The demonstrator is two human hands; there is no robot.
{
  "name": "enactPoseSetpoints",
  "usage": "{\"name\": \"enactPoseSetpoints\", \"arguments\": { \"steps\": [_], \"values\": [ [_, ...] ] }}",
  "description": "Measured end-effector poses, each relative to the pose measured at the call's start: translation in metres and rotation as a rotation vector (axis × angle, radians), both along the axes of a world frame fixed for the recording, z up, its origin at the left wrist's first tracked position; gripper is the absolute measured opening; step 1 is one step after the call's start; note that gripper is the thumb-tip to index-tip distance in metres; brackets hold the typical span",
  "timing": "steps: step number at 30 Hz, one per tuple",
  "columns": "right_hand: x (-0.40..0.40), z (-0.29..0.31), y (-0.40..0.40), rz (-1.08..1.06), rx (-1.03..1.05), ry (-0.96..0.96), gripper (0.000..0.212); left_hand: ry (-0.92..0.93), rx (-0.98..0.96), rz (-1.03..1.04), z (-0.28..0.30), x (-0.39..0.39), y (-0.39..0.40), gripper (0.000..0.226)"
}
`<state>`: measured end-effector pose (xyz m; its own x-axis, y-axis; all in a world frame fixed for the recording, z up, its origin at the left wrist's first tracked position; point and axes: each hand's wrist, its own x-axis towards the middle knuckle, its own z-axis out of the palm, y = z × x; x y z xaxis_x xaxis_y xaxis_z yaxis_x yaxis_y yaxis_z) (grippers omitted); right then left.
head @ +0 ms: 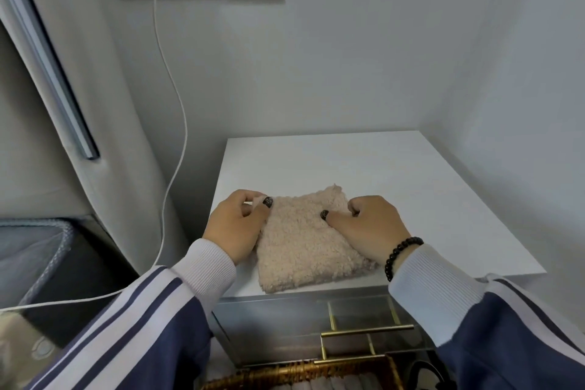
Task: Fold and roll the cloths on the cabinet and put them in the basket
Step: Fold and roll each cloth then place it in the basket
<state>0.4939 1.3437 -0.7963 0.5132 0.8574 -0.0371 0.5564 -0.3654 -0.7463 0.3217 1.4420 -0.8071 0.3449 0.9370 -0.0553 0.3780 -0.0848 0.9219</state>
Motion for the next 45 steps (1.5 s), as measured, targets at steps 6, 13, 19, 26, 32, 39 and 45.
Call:
{"name": "enactPoseSetpoints", "arguments": {
  "steps": [6,13,19,26,32,39,45],
  "values": [
    [-0.003,-0.005,-0.002,-0.057,0.014,-0.034,0.055,0.079,0.123,0.018,-0.007,0.002,-0.004,0.022],
    [-0.001,-0.010,-0.007,-0.122,0.068,-0.013,0.055,0.446,0.889,-0.217,-0.007,-0.003,-0.033,0.044],
    [0.005,-0.016,-0.005,-0.166,0.109,0.057,0.050,0.555,1.058,-0.539,-0.026,-0.016,-0.058,0.052],
    [-0.001,-0.009,-0.021,0.061,0.286,-0.459,0.044,0.589,1.057,-0.588,-0.039,-0.040,-0.044,0.064],
    [-0.002,-0.020,-0.048,0.609,0.162,-0.643,0.056,0.495,1.098,-0.575,-0.035,-0.049,-0.034,0.060],
    [-0.002,-0.029,-0.058,0.530,0.247,-0.748,0.043,0.418,1.100,-0.564,-0.018,-0.044,-0.030,0.030],
    [-0.007,-0.012,-0.063,0.509,0.277,-0.662,0.032,0.160,0.807,-0.480,-0.012,-0.046,-0.047,0.015]
  ]
}}
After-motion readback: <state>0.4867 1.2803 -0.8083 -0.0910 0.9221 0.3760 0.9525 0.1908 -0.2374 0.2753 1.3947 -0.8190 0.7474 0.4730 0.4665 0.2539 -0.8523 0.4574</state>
